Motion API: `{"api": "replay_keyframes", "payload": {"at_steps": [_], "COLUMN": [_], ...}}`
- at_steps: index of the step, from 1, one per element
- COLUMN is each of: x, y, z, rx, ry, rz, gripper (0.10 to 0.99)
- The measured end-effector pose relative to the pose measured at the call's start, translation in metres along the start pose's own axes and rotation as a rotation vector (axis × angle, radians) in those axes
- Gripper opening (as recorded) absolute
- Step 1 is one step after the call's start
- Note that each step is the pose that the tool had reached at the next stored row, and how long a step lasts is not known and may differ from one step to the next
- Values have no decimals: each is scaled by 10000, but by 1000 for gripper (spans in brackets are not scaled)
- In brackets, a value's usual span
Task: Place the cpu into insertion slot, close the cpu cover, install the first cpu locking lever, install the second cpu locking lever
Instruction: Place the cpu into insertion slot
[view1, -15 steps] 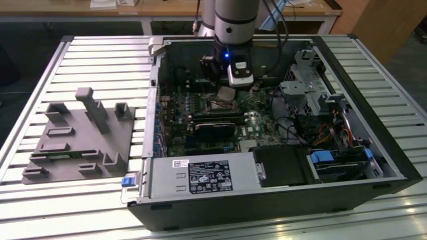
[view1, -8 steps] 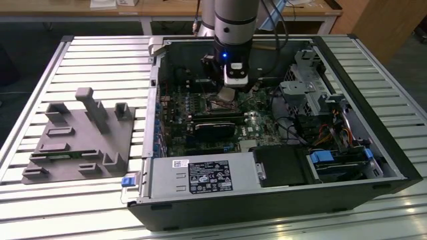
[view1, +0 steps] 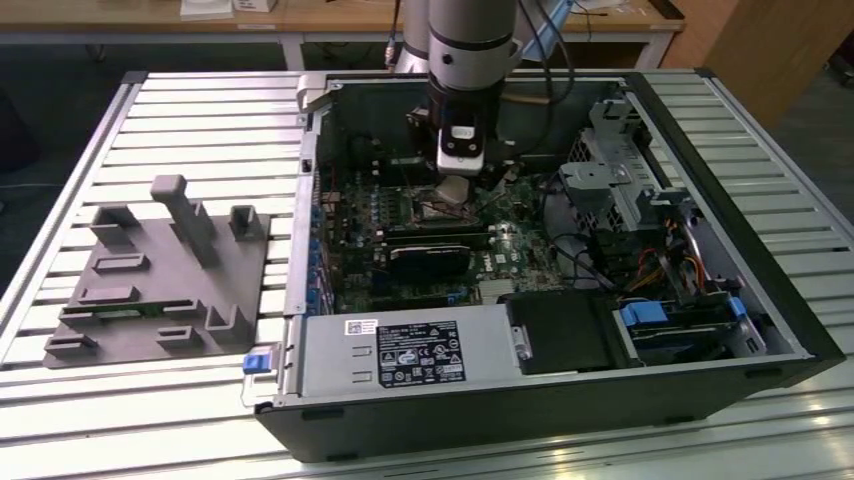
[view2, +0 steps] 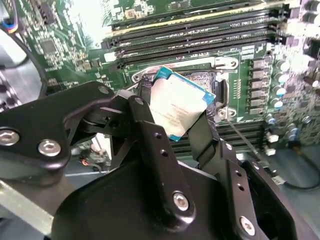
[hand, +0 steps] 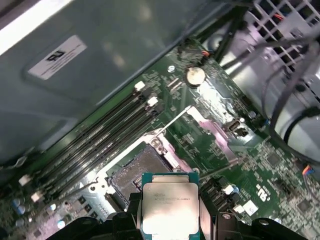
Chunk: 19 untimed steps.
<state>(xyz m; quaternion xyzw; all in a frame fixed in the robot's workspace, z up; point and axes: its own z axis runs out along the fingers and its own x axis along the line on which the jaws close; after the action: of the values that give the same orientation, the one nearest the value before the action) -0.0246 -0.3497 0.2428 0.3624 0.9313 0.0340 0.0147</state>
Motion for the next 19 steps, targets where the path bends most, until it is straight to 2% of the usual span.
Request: {"api": "replay_keyframes", "payload": {"at_steps": [19], "x": [0], "y": [-2], "z": [29], "rx": [10], "ry": [-223], "rz": [2978], "gripper": [541]}}
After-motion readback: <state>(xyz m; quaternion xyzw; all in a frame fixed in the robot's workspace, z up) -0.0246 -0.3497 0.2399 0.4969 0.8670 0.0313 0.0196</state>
